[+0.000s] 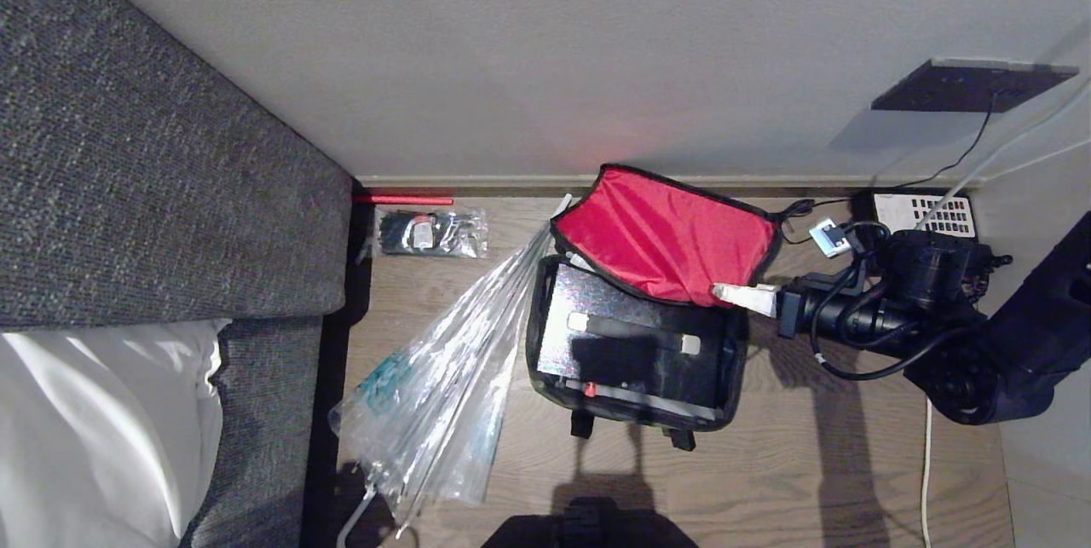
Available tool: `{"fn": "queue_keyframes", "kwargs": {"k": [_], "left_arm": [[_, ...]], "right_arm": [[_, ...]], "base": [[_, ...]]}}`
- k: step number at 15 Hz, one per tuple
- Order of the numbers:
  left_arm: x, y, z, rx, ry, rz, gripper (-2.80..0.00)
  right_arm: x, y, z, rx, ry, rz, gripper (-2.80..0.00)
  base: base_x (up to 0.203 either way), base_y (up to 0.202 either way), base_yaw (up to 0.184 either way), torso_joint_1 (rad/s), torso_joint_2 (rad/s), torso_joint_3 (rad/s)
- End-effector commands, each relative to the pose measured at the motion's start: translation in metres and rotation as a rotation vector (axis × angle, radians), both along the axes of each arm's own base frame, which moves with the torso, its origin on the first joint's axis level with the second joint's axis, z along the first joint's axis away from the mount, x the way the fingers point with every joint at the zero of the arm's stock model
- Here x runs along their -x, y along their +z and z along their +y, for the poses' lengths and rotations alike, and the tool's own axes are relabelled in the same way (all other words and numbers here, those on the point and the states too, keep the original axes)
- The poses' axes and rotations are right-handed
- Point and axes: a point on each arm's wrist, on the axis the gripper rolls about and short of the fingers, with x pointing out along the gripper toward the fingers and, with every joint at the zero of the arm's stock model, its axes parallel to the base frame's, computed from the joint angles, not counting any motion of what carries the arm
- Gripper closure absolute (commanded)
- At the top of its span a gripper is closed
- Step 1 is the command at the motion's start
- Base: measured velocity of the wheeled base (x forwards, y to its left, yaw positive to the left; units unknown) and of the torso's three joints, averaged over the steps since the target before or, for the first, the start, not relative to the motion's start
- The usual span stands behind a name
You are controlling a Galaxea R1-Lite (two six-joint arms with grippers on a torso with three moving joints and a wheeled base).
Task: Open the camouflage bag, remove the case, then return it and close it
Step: Close the top of the storage box
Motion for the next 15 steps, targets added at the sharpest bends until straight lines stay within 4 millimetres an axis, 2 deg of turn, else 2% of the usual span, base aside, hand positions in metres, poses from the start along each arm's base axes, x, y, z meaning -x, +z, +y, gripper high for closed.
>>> {"fn": "queue_keyframes", "kwargs": {"k": [1,3,8,11,15], "left_arm": [[0.000,0.000,0.000,0.000,0.001,0.000,0.00],[0.000,0.000,0.000,0.000,0.000,0.000,0.00],[0.000,0.000,0.000,0.000,0.001,0.000,0.00],[0.000,0.000,0.000,0.000,0.001,0.000,0.00],[0.000,0.000,0.000,0.000,0.001,0.000,0.00]], "right_arm": [[0.001,0.000,0.000,-0.002,0.008,-0.004,-2.80],[0.004,0.000,0.000,-0.003,0.012,-0.005,-2.80],[0.040,-0.007,0.000,-0.028,0.210,-0.002,-2.80],[0.048,-0.009,0.000,-0.030,0.225,0.007,-2.80],[0.084,-0.022,-0.003,-0.037,0.312,0.117,-2.80]], "base": [[0.000,0.000,0.000,0.000,0.00,0.000],[0.000,0.000,0.000,0.000,0.00,0.000],[0.000,0.000,0.000,0.000,0.00,0.000],[0.000,0.000,0.000,0.000,0.00,0.000],[0.000,0.000,0.000,0.000,0.00,0.000]]}}
